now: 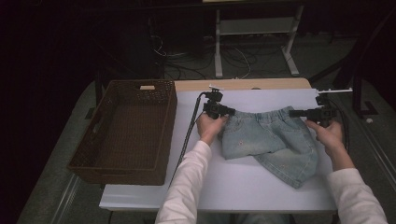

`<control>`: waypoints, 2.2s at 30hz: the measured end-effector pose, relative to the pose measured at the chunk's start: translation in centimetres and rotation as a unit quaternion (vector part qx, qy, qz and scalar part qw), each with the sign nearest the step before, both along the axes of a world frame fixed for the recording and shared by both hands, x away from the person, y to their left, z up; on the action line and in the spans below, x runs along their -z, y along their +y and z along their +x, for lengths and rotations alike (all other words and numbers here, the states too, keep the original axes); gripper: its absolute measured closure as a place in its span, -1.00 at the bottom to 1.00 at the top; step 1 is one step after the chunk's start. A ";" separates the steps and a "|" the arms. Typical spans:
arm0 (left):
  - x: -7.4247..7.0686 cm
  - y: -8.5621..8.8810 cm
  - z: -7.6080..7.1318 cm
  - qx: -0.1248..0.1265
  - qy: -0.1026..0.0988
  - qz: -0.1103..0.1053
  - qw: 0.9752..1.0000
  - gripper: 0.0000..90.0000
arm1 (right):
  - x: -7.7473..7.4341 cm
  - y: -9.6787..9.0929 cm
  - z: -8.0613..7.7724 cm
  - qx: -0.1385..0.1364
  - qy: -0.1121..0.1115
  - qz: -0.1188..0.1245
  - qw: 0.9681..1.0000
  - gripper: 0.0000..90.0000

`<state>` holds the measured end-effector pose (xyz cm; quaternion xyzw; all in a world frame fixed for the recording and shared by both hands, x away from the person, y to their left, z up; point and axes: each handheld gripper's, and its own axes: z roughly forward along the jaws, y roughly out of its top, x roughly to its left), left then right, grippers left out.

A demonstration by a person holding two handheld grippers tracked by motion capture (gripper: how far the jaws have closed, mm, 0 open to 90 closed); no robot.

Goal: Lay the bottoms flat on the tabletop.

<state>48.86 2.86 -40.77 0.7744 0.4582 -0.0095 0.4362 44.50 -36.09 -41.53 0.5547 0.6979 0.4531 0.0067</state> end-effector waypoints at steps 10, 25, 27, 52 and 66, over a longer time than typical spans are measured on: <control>-5.0 3.8 1.1 -0.047 -0.051 0.008 0.998 0.83 | -2.5 3.3 4.2 -0.031 -0.023 0.037 0.999 0.66; -5.7 5.2 2.3 -0.067 -0.081 -0.005 0.994 0.83 | -3.6 5.4 6.2 -0.038 -0.034 0.052 0.997 0.66; -4.8 5.1 2.5 -0.071 -0.072 -0.012 0.995 0.83 | -3.1 5.2 6.2 -0.030 -0.032 0.055 0.998 0.66; -2.7 3.7 2.7 -0.079 -0.060 -0.028 0.995 -0.24 | -2.4 6.0 5.6 -0.009 -0.008 -0.022 1.000 0.00; -6.4 4.5 -0.1 -0.058 -0.087 -0.061 0.993 -0.36 | -5.7 6.3 3.3 -0.046 -0.044 -0.012 0.998 -0.57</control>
